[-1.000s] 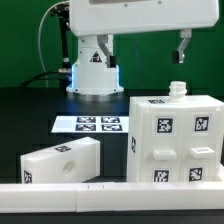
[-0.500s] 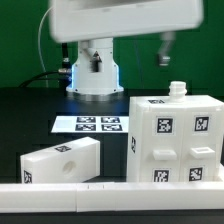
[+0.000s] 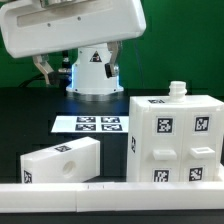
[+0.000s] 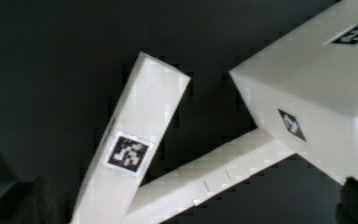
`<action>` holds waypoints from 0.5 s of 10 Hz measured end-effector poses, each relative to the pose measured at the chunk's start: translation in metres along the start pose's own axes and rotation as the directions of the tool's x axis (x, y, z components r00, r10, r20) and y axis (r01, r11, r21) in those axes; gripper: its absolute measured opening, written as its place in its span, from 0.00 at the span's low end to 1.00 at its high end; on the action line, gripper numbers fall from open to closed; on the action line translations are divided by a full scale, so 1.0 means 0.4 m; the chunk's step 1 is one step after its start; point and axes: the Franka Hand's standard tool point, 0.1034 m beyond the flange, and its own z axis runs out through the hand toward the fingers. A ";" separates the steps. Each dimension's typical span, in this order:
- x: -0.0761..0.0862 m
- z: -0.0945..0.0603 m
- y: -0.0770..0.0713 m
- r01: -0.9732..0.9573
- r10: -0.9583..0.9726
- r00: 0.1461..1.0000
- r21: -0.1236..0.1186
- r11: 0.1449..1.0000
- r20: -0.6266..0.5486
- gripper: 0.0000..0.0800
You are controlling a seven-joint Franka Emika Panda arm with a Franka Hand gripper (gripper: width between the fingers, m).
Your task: Assemble cabinet
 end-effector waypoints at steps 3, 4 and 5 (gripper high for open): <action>0.069 0.055 0.101 -0.132 0.129 0.989 0.033 0.991 0.071 1.00; 0.108 0.064 0.110 -0.108 0.106 0.993 0.032 0.994 0.058 1.00; 0.113 0.067 0.110 -0.093 0.091 0.994 0.031 0.995 0.056 1.00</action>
Offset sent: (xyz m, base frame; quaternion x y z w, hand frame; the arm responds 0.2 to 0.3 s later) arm 0.0524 -0.0269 -0.0234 0.0482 -0.0187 -0.0277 0.9983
